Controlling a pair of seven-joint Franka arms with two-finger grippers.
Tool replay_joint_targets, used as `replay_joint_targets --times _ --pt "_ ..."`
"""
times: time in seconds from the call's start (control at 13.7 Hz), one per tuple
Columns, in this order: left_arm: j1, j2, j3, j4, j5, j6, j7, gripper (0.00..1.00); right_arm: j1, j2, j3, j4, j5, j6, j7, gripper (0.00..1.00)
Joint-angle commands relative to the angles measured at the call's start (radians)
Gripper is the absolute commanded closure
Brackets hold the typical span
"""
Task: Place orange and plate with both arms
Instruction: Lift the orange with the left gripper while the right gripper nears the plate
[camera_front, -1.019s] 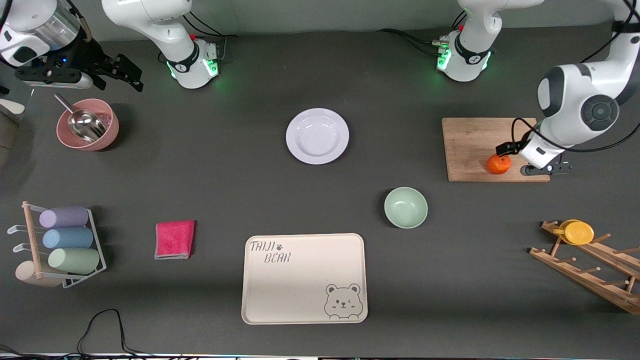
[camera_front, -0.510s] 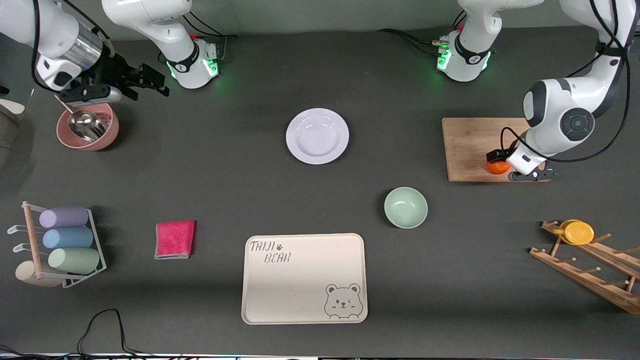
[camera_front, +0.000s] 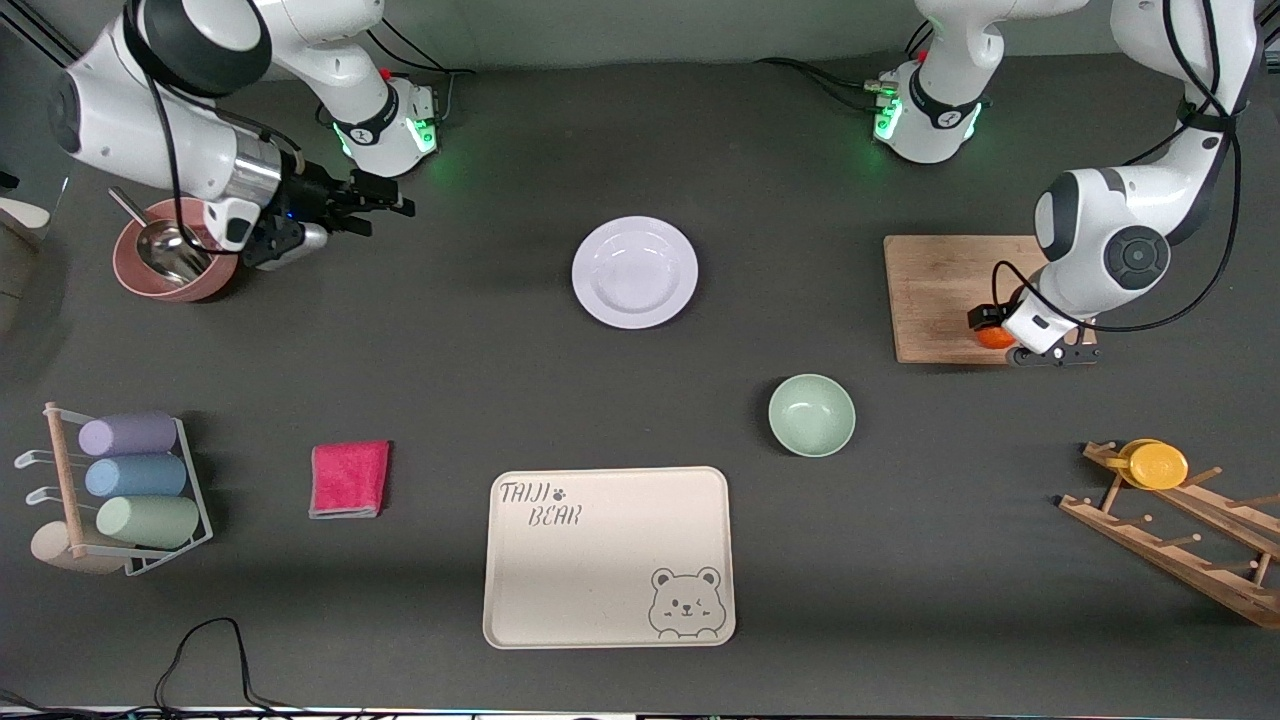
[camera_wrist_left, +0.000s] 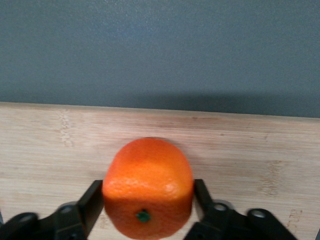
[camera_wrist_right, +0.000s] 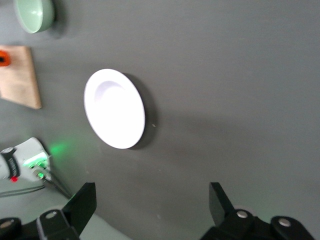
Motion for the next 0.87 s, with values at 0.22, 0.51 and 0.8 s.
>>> replay_joint_targets --times 0.22,0.51,0.8 --pt "0.004 -0.019 -0.004 -0.006 -0.003 0.002 0.005 1.00 -0.002 0.193 -0.050 -0.095 0.347 0.095 -0.443 0.00" --pt "-0.007 -0.137 -0.010 0.030 -0.003 -0.121 -0.009 1.00 0.000 0.381 -0.111 -0.132 0.564 0.082 -0.729 0.00" --pt "-0.008 -0.253 -0.045 0.246 -0.003 -0.505 -0.013 1.00 0.001 0.523 -0.112 -0.137 0.735 0.048 -0.863 0.00"
